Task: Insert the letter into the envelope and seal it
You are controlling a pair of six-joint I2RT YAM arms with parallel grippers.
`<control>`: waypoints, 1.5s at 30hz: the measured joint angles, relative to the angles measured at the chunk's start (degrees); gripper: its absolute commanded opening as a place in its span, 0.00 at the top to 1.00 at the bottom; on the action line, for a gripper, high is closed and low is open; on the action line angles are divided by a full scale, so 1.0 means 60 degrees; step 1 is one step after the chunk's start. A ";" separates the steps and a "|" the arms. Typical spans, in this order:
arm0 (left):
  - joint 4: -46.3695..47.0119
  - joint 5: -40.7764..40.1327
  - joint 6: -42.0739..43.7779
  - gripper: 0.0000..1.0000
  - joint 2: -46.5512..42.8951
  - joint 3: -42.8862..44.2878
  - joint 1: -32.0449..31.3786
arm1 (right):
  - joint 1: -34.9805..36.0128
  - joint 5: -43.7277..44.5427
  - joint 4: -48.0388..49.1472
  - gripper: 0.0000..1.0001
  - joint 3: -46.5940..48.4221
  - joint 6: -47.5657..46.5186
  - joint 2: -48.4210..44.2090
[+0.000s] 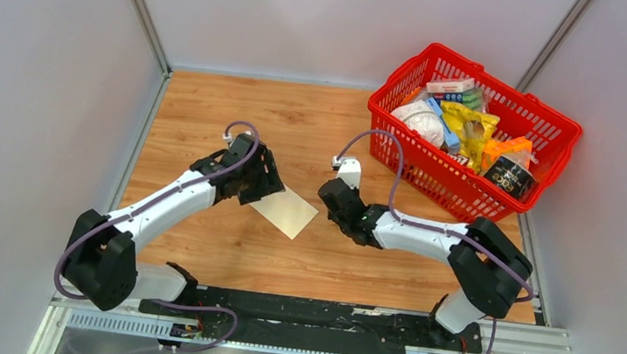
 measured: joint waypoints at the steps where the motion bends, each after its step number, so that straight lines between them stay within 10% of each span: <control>1: 0.0058 0.0087 0.0109 0.25 0.0029 -0.0018 0.0011 | 0.0000 0.0015 0.0208 0.96 -0.0131 0.0000 0.0117; 19: 0.0463 0.0954 0.0914 0.25 0.0532 -0.0047 0.0076 | 0.0000 0.0098 0.0732 0.56 -0.0958 0.0656 -0.0397; 45: 0.0193 0.1198 0.1599 0.23 0.0929 0.0361 0.0098 | -0.0004 -0.0353 -0.1075 0.41 -0.0586 0.1104 -0.0667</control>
